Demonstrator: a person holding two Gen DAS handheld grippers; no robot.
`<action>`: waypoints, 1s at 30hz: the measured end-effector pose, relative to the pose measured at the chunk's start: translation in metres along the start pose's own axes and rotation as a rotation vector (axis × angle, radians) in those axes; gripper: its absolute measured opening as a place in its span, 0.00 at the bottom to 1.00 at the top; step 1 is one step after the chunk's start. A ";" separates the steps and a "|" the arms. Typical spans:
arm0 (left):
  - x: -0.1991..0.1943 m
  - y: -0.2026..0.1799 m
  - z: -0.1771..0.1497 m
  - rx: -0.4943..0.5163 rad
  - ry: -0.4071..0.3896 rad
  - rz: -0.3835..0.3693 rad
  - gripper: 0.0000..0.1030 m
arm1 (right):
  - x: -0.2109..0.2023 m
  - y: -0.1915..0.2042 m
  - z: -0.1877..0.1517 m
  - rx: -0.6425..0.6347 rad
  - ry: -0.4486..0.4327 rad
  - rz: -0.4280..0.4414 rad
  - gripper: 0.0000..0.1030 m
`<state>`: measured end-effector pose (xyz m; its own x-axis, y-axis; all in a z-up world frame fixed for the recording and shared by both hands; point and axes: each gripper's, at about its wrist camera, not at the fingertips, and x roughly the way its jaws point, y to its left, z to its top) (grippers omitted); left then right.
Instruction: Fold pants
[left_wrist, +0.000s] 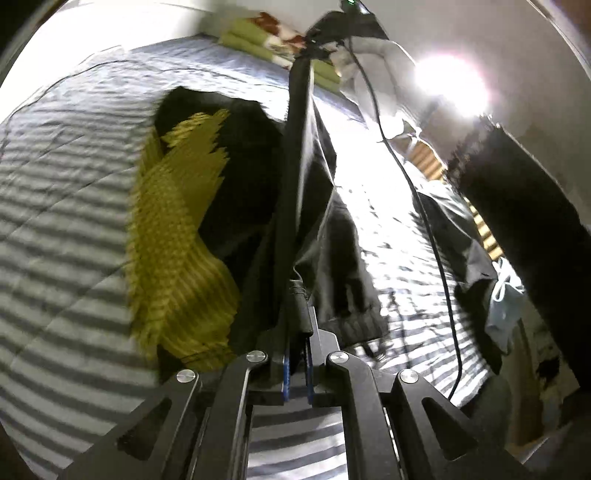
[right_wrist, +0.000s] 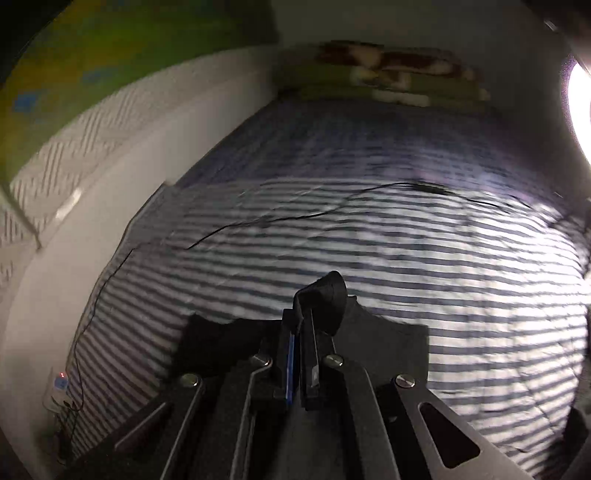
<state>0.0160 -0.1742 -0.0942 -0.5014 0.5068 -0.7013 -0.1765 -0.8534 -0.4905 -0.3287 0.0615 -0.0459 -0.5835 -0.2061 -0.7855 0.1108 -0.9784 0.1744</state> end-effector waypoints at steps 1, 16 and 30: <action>-0.004 0.010 -0.004 -0.013 -0.005 0.012 0.05 | 0.007 0.014 -0.001 -0.020 0.006 -0.004 0.02; -0.012 0.082 -0.027 -0.163 -0.007 0.074 0.05 | 0.116 0.146 -0.032 -0.201 0.192 0.059 0.09; -0.058 0.064 -0.010 -0.172 -0.106 0.165 0.55 | -0.061 0.015 -0.148 -0.258 0.080 0.068 0.34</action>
<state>0.0426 -0.2569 -0.0898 -0.5987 0.3388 -0.7258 0.0573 -0.8857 -0.4607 -0.1722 0.0570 -0.0838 -0.5035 -0.2621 -0.8233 0.3545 -0.9316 0.0798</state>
